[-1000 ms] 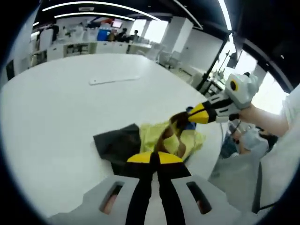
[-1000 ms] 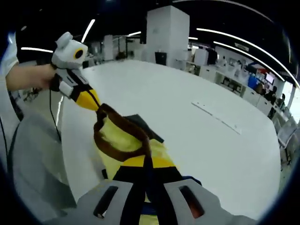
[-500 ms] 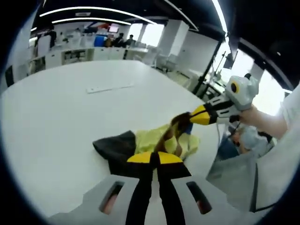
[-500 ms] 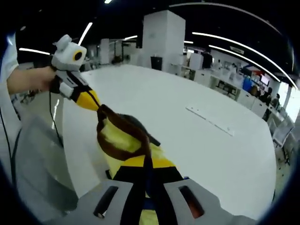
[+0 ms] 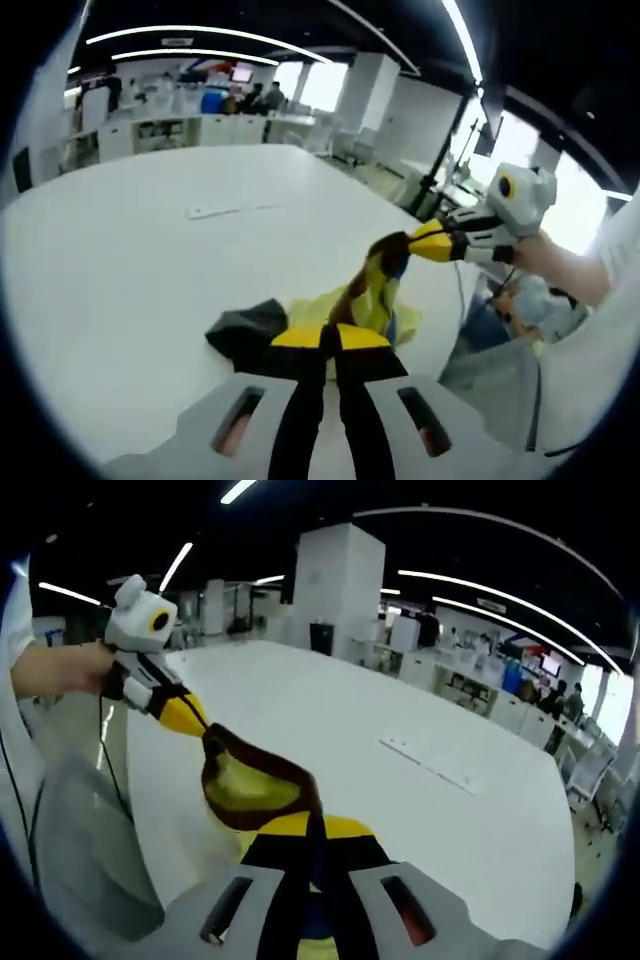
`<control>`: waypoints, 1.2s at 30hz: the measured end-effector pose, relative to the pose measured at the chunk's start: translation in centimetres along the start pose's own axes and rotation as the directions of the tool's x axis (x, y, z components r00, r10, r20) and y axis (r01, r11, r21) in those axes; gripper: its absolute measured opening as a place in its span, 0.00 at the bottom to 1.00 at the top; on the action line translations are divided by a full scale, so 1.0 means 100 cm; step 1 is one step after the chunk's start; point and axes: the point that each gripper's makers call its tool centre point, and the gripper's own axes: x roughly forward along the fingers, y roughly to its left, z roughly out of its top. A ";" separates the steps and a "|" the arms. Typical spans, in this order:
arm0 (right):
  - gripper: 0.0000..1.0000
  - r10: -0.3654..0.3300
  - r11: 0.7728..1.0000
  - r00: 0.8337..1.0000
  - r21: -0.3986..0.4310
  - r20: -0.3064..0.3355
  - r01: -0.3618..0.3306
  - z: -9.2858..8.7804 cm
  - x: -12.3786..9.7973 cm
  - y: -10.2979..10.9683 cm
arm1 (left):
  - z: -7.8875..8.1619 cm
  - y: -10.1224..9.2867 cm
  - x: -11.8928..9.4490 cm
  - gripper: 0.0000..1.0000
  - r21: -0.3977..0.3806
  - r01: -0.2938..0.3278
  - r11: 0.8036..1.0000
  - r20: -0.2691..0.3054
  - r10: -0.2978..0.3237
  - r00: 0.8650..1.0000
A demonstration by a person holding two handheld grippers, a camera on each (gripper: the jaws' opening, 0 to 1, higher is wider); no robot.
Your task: Fold the garment on the visible template until the final outline fits inside the template.
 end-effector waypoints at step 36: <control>0.02 -0.119 0.991 0.972 -0.042 0.202 0.130 0.092 -0.052 -0.007 | 0.104 -0.027 -0.066 0.00 0.128 -0.096 0.987 0.246 0.062 0.967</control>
